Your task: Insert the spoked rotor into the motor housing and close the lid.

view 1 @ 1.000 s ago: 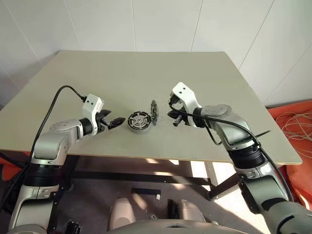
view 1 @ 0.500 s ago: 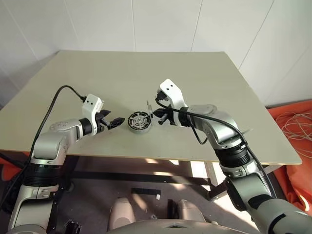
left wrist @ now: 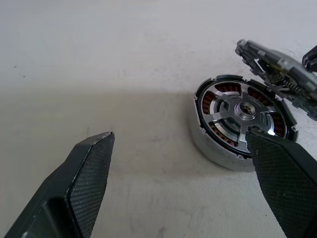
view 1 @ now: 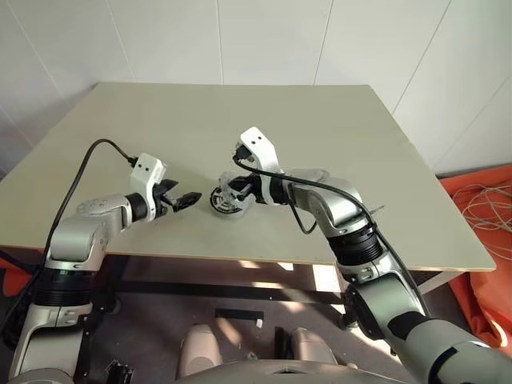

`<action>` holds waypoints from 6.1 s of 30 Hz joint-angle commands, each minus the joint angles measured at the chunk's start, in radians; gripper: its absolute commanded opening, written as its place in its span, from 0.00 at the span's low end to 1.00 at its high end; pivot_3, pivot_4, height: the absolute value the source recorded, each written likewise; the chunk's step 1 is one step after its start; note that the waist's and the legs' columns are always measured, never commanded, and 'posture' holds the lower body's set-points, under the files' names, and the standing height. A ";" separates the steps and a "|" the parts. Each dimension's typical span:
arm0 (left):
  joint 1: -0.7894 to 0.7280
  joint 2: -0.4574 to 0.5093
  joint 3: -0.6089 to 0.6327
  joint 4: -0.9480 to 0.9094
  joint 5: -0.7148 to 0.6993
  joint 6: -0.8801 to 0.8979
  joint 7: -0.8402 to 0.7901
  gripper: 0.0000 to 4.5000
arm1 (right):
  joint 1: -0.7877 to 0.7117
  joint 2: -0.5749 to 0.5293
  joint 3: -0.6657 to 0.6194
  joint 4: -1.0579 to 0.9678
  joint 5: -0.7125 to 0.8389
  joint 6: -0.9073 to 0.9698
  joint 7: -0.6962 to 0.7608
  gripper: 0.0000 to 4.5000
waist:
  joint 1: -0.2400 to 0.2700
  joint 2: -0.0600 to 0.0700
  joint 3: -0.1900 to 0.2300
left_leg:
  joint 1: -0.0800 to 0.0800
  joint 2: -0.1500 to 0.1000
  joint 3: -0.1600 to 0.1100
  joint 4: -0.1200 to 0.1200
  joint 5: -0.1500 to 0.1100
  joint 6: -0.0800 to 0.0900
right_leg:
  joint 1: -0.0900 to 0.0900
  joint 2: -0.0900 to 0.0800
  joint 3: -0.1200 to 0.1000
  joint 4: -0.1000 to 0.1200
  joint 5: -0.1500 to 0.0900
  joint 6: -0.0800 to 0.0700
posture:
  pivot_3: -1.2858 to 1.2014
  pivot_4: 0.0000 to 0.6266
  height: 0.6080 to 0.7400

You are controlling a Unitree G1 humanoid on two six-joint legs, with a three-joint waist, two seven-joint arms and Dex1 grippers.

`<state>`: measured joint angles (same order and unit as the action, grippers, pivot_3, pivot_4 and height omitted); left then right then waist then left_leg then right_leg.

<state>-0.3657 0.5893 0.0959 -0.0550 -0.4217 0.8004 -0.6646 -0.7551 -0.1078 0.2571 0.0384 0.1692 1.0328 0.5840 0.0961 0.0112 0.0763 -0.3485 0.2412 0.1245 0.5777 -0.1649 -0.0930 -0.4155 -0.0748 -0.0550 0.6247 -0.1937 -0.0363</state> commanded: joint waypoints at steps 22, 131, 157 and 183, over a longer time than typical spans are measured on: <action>0.035 0.135 0.151 -0.021 -0.192 0.272 -0.063 1.00 | -0.024 0.060 -0.033 0.453 -0.033 -0.298 -0.060 0.01 | -0.002 -0.004 -0.002 | 0.015 -0.001 -0.001 -0.001 -0.001 0.001 | 0.014 0.000 0.000 -0.002 -0.001 0.002 | 0.52 0.00 1.00; 0.054 0.178 0.190 -0.064 -0.351 0.360 -0.052 1.00 | -0.008 0.084 -0.084 0.594 -0.077 -0.902 0.186 0.69 | -0.013 -0.005 -0.003 | 0.010 -0.001 -0.001 -0.003 -0.002 0.003 | 0.011 0.000 -0.001 -0.006 -0.001 0.002 | 0.52 0.00 1.00; 0.045 0.175 0.200 -0.076 -0.345 0.353 -0.047 1.00 | 0.017 0.080 -0.057 0.684 -0.131 -0.968 0.181 0.69 | -0.021 -0.005 -0.003 | 0.005 -0.001 -0.001 -0.006 -0.002 0.003 | 0.007 0.000 -0.001 -0.006 -0.001 0.001 | 0.52 0.00 1.00; 0.037 0.159 0.187 -0.082 -0.346 0.343 -0.032 1.00 | -0.007 0.084 -0.059 0.816 -0.155 -1.034 0.154 0.69 | -0.022 -0.005 -0.003 | 0.008 -0.001 -0.001 -0.005 -0.002 0.003 | 0.009 0.000 -0.001 -0.006 -0.001 0.001 | 0.52 0.00 1.00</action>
<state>-0.3072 0.7447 0.2752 -0.1132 -0.7644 1.1618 -0.6944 -0.7550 -0.0212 0.2065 0.8228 0.0277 0.0007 0.7542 0.0740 0.0062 0.0737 -0.3407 0.2404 0.1237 0.5722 -0.1670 -0.0900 -0.4064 -0.0747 -0.0561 0.6183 -0.1948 -0.0352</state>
